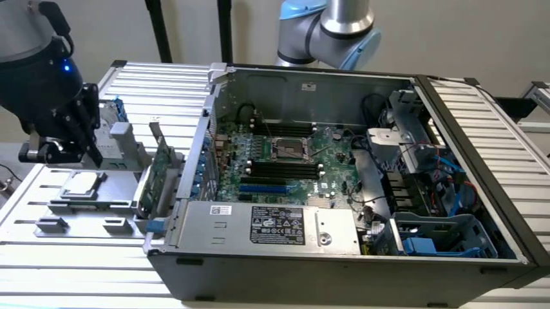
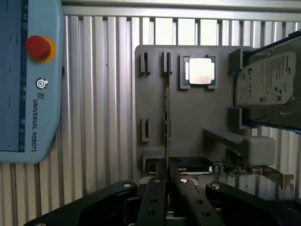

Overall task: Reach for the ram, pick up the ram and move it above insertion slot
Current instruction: 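Pick up the ram and move it above insertion slot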

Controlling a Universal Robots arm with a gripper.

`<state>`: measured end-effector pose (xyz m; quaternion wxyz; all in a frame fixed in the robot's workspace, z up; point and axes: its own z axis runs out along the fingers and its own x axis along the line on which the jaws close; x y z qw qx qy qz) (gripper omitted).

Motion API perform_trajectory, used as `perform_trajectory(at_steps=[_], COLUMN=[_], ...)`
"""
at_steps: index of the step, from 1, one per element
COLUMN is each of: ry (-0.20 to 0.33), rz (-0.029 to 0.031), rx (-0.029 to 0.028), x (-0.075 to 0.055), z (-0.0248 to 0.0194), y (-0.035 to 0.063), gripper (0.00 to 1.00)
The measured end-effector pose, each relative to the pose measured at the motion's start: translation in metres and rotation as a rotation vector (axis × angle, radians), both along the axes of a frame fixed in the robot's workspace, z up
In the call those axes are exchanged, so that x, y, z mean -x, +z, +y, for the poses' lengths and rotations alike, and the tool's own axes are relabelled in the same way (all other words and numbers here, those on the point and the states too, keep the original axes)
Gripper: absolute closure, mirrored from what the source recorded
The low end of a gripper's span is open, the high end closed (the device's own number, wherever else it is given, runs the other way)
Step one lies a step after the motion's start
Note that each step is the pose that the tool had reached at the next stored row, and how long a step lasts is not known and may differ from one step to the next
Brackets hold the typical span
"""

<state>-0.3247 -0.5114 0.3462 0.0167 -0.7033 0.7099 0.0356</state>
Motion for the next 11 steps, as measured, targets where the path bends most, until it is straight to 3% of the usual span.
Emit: perform_trajectory(at_steps=[6, 11], ry=[0.004, 0.006], rz=[0.0001, 0.0017], rx=[-0.0119, -0.0158], x=[-0.023, -0.045], z=[0.0, 0.0], y=[0.0253, 0.0414], gripper=[0.87, 0.87])
